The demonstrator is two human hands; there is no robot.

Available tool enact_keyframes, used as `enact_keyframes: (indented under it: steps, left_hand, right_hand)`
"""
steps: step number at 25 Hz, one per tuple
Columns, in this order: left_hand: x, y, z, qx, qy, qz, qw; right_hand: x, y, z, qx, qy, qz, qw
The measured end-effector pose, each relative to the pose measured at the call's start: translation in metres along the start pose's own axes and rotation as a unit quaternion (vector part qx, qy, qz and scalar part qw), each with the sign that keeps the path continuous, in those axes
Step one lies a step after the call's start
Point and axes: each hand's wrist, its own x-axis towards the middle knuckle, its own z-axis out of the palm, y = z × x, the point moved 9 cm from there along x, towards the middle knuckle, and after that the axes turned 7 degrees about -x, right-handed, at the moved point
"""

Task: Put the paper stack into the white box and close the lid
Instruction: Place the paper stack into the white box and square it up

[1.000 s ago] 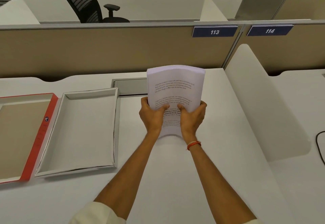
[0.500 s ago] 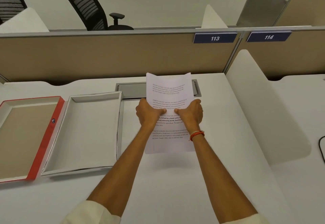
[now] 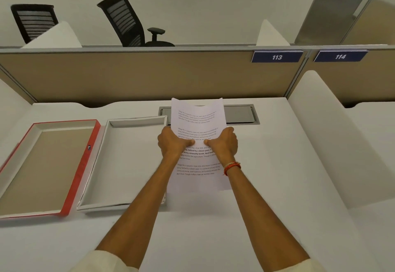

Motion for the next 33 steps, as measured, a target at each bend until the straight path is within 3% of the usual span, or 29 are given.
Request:
enact_keyframes:
  steps: [16, 33]
  left_hand:
    - [0.087, -0.109, -0.172, 0.022, -0.006, -0.034, 0.999]
    - [0.13, -0.178, -0.163, -0.024, -0.052, -0.051, 0.997]
  right_hand:
    - [-0.081, -0.145, 0.155, -0.031, -0.055, -0.026, 0.998]
    - [-0.064, -0.15, 0.231, -0.059, -0.113, -0.029, 0.991]
